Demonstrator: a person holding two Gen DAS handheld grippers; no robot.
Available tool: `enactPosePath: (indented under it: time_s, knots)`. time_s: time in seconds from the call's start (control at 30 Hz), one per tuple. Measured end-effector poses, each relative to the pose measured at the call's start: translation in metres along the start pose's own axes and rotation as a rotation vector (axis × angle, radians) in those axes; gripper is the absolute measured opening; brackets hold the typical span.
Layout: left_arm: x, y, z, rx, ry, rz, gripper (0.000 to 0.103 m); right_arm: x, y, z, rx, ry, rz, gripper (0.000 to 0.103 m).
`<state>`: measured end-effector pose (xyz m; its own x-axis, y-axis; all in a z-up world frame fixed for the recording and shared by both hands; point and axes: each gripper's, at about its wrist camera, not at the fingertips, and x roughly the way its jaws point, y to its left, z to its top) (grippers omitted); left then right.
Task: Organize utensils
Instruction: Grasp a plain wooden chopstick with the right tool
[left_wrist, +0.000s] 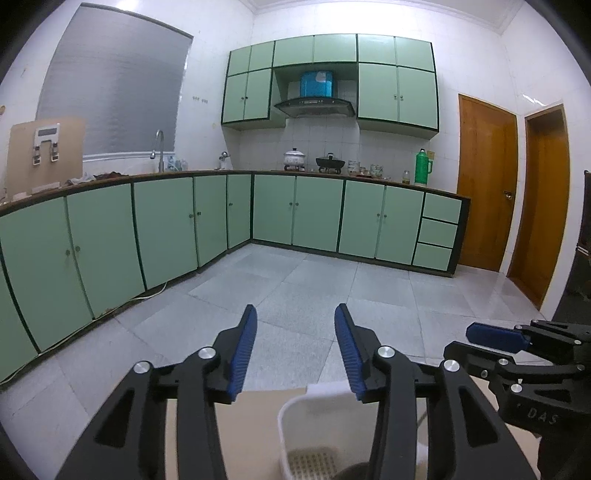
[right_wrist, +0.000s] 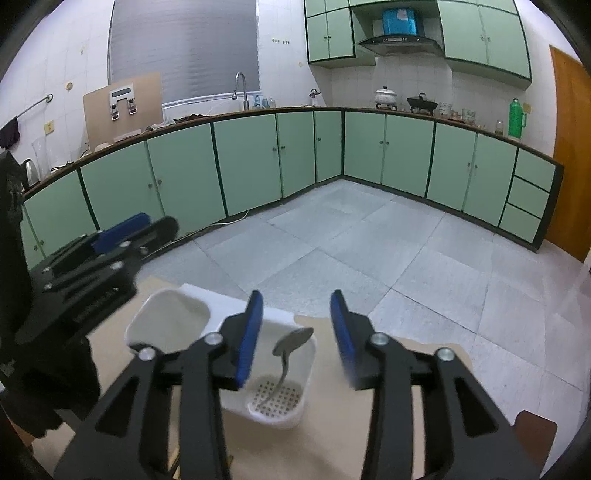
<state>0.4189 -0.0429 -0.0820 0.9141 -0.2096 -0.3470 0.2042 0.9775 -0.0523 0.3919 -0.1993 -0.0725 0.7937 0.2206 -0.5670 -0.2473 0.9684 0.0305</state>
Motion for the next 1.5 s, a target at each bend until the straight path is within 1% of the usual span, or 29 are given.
enactPosePath:
  time_s: [0.07,0.1,0.13,0.23,0.33,0.4,0.47,0.5,0.53,0.6,0.73,0.8,0.83,0.93,1.03,1.1,1.2,1.33,1.4,1.47,1.5]
  knots:
    - [-0.018,0.0,-0.001,0.011,0.004,0.01,0.049,-0.014,0.003,-0.005,-0.005,-0.009,-0.003,0.048]
    - [-0.028,0.0,-0.003,0.011,0.005,0.009,0.051,-0.02,0.004,-0.009,-0.006,-0.011,-0.006,0.049]
    - [-0.036,0.0,-0.004,0.012,0.015,0.015,0.055,-0.029,0.006,-0.015,-0.008,-0.013,-0.008,0.052]
    - [-0.07,-0.001,-0.02,0.01,0.06,0.017,0.06,-0.056,0.013,-0.041,-0.014,-0.007,-0.014,0.061]
    - [-0.098,-0.003,-0.046,0.0,0.132,0.013,0.065,-0.079,0.022,-0.078,0.004,0.027,-0.01,0.067]
    - [-0.115,-0.004,-0.071,-0.003,0.197,0.011,0.067,-0.091,0.031,-0.103,0.025,0.066,-0.006,0.068]
    - [-0.128,-0.007,-0.097,0.001,0.269,0.014,0.067,-0.101,0.044,-0.137,0.049,0.129,0.004,0.068]
    - [-0.136,-0.009,-0.113,0.008,0.315,0.016,0.068,-0.105,0.046,-0.147,0.053,0.148,0.006,0.068]
    - [-0.142,-0.01,-0.127,0.015,0.356,0.019,0.068,-0.11,0.053,-0.164,0.056,0.178,0.008,0.068]
    - [-0.154,-0.011,-0.151,0.031,0.413,0.03,0.068,-0.12,0.063,-0.193,0.078,0.233,0.013,0.068]
    - [-0.176,-0.01,-0.188,0.041,0.496,0.059,0.068,-0.136,0.077,-0.236,0.127,0.305,0.027,0.06]
    - [-0.186,-0.009,-0.2,0.032,0.524,0.066,0.068,-0.143,0.085,-0.245,0.146,0.321,0.032,0.056]
    - [-0.189,-0.008,-0.2,0.031,0.532,0.067,0.068,-0.145,0.088,-0.247,0.151,0.324,0.034,0.054]
    - [-0.197,-0.01,-0.207,0.024,0.553,0.069,0.068,-0.148,0.095,-0.252,0.149,0.332,0.035,0.051]
    - [-0.203,-0.014,-0.209,0.024,0.56,0.064,0.068,-0.151,0.104,-0.25,0.136,0.324,0.055,0.047]
    - [-0.205,-0.016,-0.209,0.023,0.558,0.06,0.068,-0.151,0.111,-0.249,0.106,0.323,0.052,0.045]
    - [-0.207,-0.017,-0.209,0.016,0.557,0.059,0.068,-0.148,0.117,-0.253,0.083,0.34,0.05,0.038]
    - [-0.209,-0.017,-0.211,0.012,0.555,0.058,0.068,-0.146,0.124,-0.257,0.047,0.332,0.012,0.034]
    - [-0.211,-0.018,-0.212,0.011,0.554,0.057,0.068,-0.145,0.126,-0.257,0.033,0.324,0.002,0.029]
    - [-0.211,-0.019,-0.212,0.008,0.553,0.053,0.068,-0.145,0.129,-0.258,0.021,0.316,0.001,0.018]
    - [-0.211,-0.02,-0.212,0.006,0.553,0.051,0.069,-0.145,0.129,-0.258,0.018,0.312,0.002,0.015]
